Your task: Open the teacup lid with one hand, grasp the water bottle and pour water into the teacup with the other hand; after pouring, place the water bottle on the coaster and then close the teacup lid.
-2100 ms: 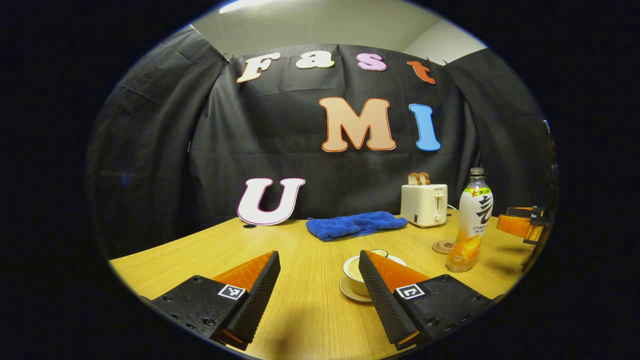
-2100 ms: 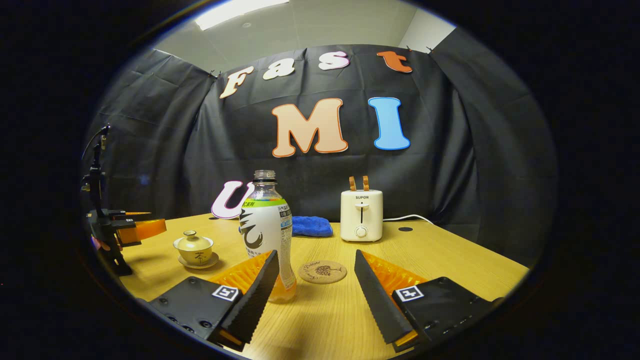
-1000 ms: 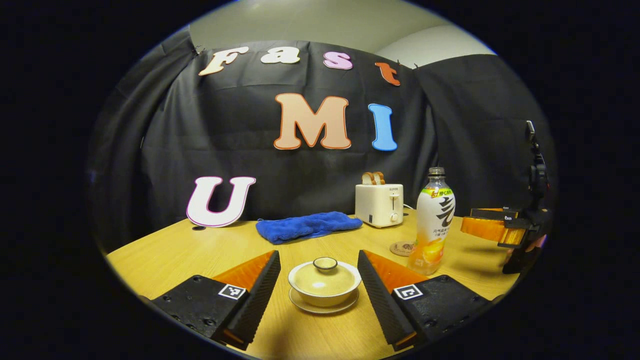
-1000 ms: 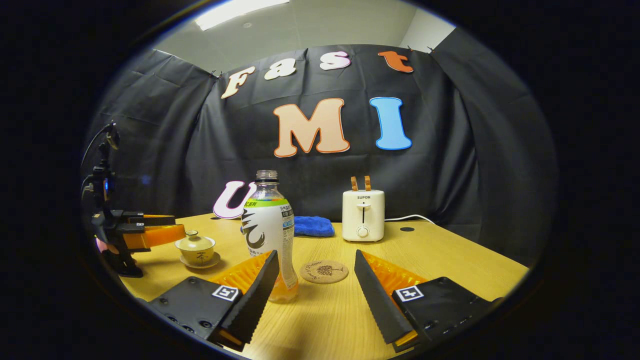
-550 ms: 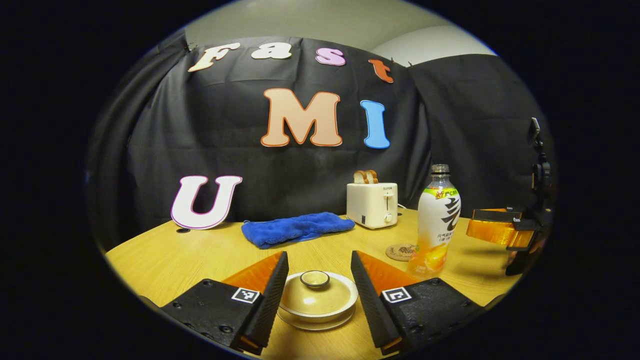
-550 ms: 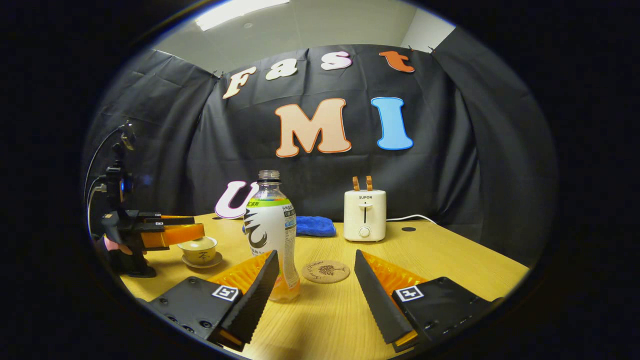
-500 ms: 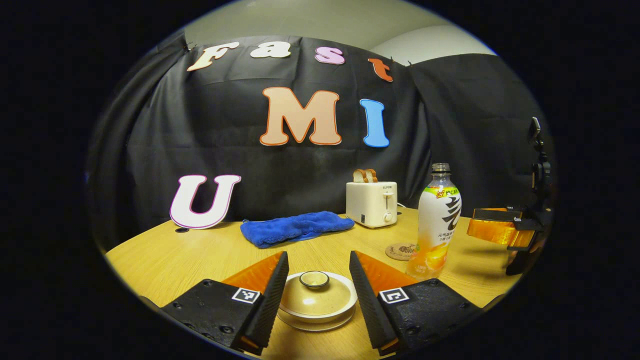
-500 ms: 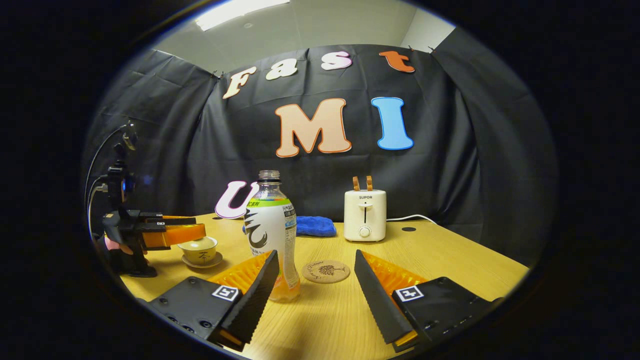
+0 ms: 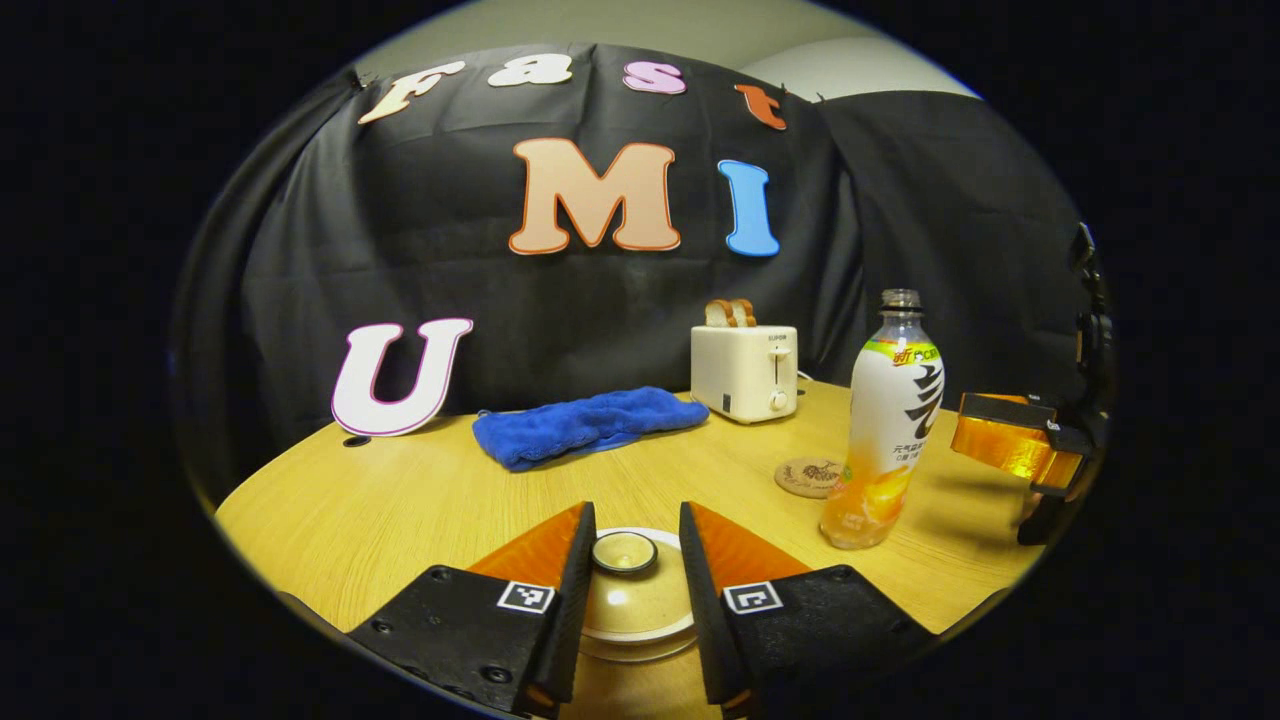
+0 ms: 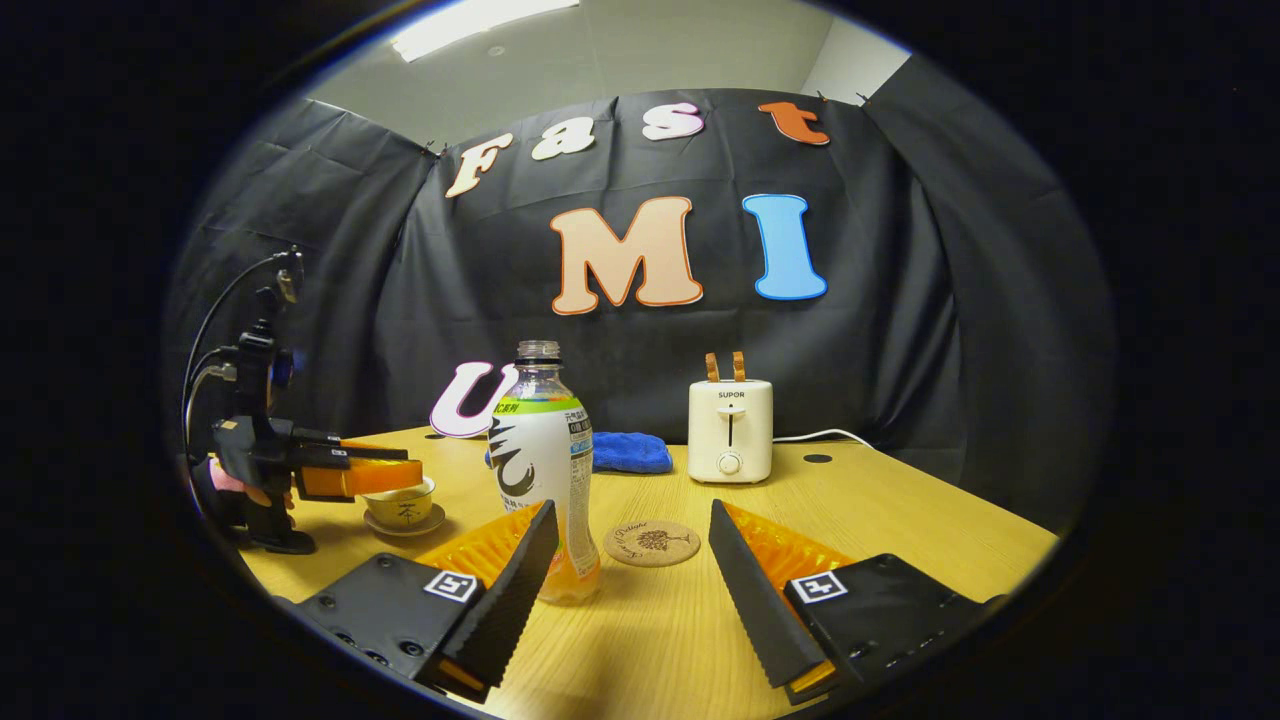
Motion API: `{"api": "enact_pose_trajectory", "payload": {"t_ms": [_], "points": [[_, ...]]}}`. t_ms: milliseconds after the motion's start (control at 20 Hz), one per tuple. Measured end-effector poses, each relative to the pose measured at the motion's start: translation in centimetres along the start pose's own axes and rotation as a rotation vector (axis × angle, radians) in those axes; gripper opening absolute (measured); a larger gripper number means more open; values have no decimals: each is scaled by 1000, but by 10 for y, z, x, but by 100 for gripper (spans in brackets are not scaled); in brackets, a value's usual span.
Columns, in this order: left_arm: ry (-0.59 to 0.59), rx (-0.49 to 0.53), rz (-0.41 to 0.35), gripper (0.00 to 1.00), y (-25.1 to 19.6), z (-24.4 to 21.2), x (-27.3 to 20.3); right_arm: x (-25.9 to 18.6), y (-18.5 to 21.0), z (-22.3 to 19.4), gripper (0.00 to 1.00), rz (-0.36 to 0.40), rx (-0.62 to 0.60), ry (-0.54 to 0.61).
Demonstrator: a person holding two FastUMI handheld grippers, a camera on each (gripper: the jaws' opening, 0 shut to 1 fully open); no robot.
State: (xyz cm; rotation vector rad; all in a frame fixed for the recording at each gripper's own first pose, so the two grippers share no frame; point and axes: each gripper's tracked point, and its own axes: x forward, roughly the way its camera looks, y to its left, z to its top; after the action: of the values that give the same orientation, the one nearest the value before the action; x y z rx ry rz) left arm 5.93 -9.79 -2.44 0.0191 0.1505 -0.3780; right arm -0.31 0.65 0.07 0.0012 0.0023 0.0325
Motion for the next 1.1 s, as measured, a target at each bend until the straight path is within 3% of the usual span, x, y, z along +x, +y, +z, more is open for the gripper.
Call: {"api": "enact_pose_trajectory", "payload": {"t_ms": [200,450,500,550,650,750,850,950,1100], "points": [[-8,-11,12,30,2,1,1,0,0,0,94,2,0,0],[-36,-16,21,28,4,6,-2,0,0,0,94,3,0,0],[-55,-18,22,28,5,9,-5,0,1,0,99,5,0,0],[-77,-20,22,28,5,13,-7,0,1,0,93,5,0,1],[-108,-18,20,28,3,16,-10,0,1,0,93,5,0,1],[-138,-18,31,28,6,20,-15,0,3,0,99,13,1,1],[-147,-15,48,28,9,22,-16,0,11,0,96,52,2,2],[-151,-16,67,28,13,20,-20,0,29,-2,93,139,5,9],[-154,-14,89,28,19,20,-27,1,53,-3,100,269,10,17]]}}
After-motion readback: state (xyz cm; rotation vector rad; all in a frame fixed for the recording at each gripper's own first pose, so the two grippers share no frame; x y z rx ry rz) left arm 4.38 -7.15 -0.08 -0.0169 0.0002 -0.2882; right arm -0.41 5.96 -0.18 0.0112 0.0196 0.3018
